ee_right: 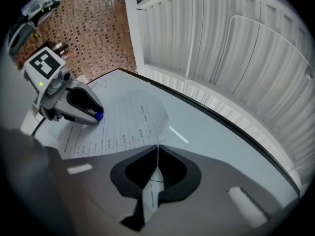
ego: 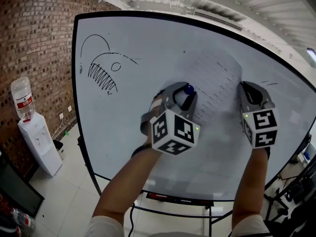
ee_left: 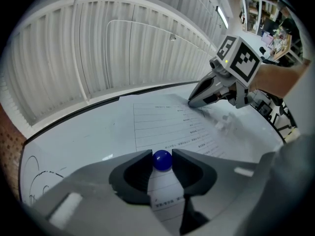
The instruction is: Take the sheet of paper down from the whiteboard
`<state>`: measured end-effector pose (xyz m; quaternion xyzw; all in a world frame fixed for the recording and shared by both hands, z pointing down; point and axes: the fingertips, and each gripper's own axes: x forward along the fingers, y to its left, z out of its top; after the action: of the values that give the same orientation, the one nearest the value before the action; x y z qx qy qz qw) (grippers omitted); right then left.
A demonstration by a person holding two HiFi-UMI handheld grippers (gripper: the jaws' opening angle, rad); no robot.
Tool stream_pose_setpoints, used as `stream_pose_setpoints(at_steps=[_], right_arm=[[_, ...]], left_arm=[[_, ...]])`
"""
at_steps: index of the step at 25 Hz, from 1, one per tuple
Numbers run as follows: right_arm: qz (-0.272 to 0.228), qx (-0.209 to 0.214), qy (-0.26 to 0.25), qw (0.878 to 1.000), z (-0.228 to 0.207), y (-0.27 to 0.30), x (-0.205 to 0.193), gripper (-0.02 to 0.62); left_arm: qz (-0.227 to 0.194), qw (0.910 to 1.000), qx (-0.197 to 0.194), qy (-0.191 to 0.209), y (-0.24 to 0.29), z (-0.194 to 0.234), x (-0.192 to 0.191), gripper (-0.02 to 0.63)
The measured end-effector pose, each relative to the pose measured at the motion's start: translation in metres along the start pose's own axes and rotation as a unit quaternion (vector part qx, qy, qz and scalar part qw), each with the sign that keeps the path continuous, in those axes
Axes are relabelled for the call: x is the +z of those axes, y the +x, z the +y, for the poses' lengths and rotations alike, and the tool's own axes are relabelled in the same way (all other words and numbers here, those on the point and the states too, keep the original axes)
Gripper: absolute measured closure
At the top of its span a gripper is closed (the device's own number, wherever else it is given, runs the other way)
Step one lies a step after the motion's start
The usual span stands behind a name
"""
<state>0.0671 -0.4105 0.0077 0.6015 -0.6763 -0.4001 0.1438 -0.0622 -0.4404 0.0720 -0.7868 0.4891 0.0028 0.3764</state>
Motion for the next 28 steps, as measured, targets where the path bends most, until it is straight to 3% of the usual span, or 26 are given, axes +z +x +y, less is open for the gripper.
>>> stream_pose_setpoints(at_steps=[16, 21, 28], right_arm=[[-0.049, -0.008, 0.026, 0.998, -0.007, -0.043, -0.011, 0.588], [-0.042, 0.004, 0.037, 0.998, 0.005, -0.079, -0.045, 0.588], [-0.011, 0.044, 0.051, 0.998, 0.051, -0.140, -0.122, 0.588]], left_arm=[[-0.023, 0.9991, -0.025, -0.026, -0.026, -0.015, 0.016, 0.472], [-0.023, 0.9987, -0.021, -0.041, -0.070, -0.025, 0.005, 0.472], [0.016, 0.9975, -0.023, -0.064, -0.129, -0.066, -0.036, 0.472]])
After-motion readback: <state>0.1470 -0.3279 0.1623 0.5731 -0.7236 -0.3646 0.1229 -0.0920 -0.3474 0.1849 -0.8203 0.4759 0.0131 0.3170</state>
